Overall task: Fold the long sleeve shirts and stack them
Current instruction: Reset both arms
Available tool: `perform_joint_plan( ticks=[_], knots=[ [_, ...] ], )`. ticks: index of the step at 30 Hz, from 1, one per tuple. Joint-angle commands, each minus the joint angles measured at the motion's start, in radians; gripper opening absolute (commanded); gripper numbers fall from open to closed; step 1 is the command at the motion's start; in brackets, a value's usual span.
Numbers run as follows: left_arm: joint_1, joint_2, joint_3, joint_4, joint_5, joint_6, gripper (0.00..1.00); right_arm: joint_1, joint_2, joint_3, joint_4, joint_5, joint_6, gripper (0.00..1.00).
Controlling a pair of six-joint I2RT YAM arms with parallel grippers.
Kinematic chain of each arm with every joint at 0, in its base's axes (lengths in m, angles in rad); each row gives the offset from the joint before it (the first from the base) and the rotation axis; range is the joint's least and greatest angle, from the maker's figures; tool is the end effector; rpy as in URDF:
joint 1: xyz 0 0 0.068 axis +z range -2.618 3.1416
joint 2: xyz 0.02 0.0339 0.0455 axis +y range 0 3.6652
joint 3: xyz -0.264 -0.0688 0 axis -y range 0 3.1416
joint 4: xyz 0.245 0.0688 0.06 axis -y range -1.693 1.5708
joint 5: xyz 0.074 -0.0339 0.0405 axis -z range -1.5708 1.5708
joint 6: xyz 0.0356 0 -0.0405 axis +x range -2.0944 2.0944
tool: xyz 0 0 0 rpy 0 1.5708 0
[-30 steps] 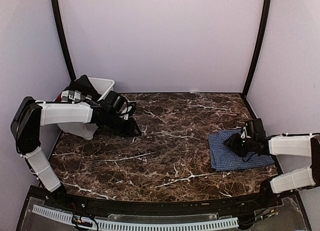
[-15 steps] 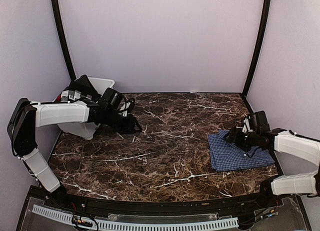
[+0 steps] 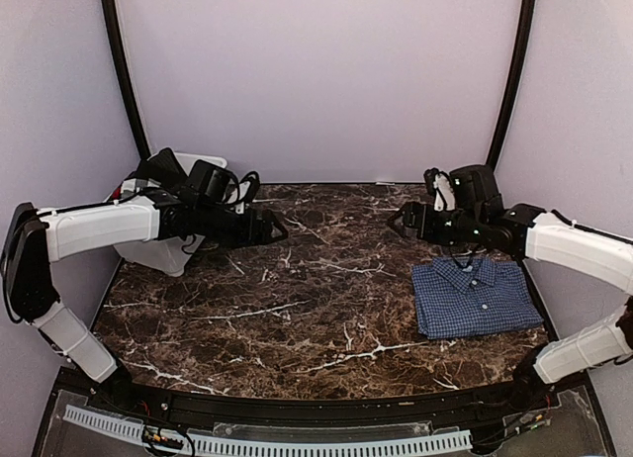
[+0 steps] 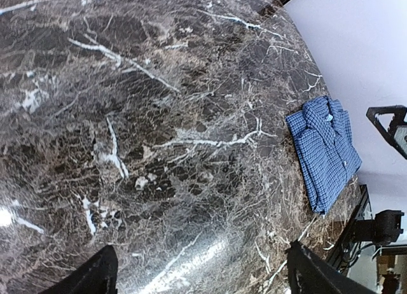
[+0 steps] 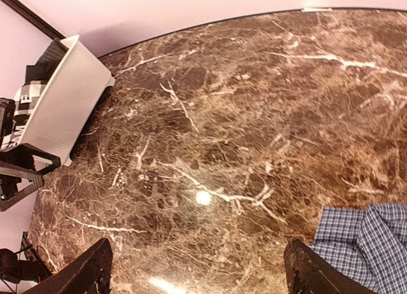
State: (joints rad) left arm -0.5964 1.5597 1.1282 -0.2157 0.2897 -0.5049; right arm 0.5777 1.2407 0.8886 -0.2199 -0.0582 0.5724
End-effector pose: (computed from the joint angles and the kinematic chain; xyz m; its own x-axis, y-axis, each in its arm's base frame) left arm 0.2847 -0.2055 0.2643 -0.7882 -0.0252 -0.6149 0.3948 0.7457 -0.5367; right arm 0.2311 0.1531 0.2758 -0.6987 0.1900 -0.6897 -0.2471 0.8407 0.4819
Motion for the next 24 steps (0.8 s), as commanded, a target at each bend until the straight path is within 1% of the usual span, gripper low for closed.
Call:
perform_joint_plan(
  ticks=[1,6,12,17,24],
  knots=[
    [0.006,-0.076,-0.019,0.05,-0.028,0.024,0.95,0.034,0.04,0.124,0.047,0.03,-0.051,0.91],
    [0.006,-0.137,-0.018,0.065,-0.053,0.035,0.99,0.037,0.067,0.2,0.066,0.023,-0.072,0.98],
    [0.006,-0.202,0.006,0.066,-0.093,0.049,0.99,0.036,0.078,0.263,0.053,0.054,-0.094,0.99],
    [0.006,-0.24,0.017,0.075,-0.121,0.063,0.99,0.036,0.076,0.288,0.01,0.218,-0.061,0.99],
    [0.006,-0.257,0.014,0.086,-0.149,0.045,0.99,0.036,0.079,0.317,-0.065,0.32,-0.07,0.99]
  ],
)
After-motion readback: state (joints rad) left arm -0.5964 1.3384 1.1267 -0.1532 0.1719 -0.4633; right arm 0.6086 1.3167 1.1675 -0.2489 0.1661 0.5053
